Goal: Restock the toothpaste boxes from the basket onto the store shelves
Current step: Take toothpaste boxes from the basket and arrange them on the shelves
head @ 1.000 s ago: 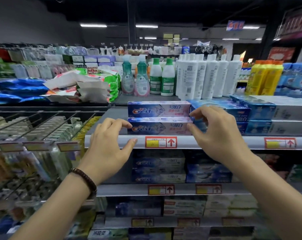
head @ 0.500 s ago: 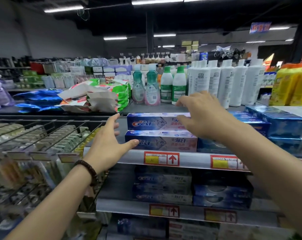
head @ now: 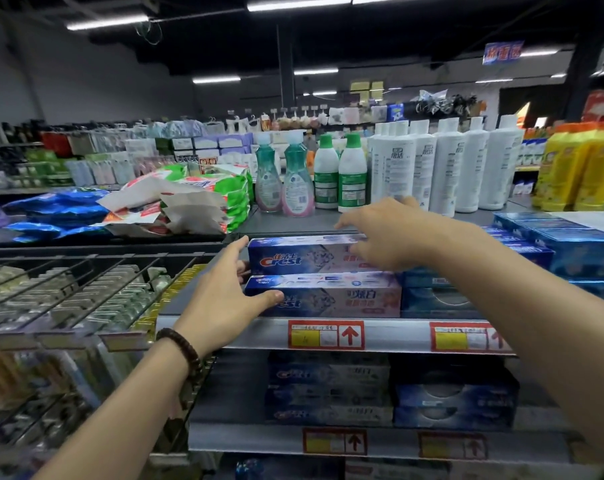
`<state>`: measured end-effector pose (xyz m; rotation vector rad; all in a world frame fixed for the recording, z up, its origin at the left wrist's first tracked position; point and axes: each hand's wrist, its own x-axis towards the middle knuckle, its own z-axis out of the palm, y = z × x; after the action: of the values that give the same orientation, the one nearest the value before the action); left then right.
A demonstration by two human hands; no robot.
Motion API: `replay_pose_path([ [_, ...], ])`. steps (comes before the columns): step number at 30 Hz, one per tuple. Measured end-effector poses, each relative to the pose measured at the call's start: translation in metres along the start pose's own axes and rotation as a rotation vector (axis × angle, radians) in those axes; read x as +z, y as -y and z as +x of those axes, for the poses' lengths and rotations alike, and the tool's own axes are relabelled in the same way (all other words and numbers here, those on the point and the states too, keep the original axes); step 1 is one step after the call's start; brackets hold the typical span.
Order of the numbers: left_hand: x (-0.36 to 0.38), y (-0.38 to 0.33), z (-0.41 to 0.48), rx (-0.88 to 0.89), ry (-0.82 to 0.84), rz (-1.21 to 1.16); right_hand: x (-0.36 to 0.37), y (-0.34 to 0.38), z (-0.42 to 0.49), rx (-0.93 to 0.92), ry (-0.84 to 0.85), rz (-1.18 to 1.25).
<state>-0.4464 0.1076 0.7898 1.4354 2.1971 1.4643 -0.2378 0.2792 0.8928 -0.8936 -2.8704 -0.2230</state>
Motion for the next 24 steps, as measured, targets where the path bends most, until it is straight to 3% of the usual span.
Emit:
replay_pose_path([
  [24, -0.019, 0.007, -0.002, 0.032, -0.021, -0.202, 0.002, -0.005, -0.015, -0.032, -0.054, 0.133],
])
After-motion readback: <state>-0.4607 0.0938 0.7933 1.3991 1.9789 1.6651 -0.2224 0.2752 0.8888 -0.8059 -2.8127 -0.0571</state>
